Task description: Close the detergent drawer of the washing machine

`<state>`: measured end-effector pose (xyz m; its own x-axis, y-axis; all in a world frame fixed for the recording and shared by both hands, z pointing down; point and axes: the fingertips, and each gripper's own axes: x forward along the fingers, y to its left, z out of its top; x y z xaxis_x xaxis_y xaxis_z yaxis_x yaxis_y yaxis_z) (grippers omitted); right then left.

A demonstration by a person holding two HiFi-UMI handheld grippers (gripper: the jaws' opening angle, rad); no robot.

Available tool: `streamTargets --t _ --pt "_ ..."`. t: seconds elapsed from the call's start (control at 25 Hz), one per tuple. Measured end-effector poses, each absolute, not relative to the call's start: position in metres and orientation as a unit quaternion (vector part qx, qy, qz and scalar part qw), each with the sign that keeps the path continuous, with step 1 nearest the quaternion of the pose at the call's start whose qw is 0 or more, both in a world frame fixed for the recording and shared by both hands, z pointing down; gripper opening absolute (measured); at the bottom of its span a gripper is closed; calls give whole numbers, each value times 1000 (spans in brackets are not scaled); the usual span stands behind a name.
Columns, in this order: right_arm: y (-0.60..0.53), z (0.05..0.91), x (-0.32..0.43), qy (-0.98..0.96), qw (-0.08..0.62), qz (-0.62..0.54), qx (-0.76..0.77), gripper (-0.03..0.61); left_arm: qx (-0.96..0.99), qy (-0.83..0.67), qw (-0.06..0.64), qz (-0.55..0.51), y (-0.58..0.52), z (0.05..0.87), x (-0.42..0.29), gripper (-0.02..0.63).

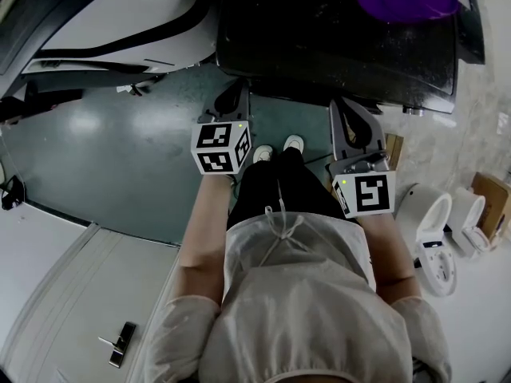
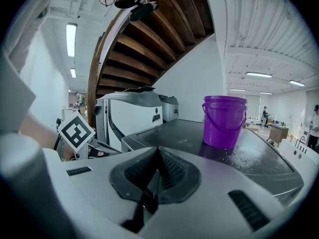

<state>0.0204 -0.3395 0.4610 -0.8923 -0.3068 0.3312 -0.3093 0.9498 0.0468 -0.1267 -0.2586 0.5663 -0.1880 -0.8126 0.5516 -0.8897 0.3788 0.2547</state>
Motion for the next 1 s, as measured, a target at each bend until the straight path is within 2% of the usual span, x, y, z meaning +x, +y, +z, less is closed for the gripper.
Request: streamTargets --t 0.28,1.0 --pt "-326 442 32 -974 164 2 158 6 599 -748 276 71 -236 514 -101 18" --pt "-289 335 56 -972 84 -28 218 5 692 -715 89 41 -199 308 -89 18"
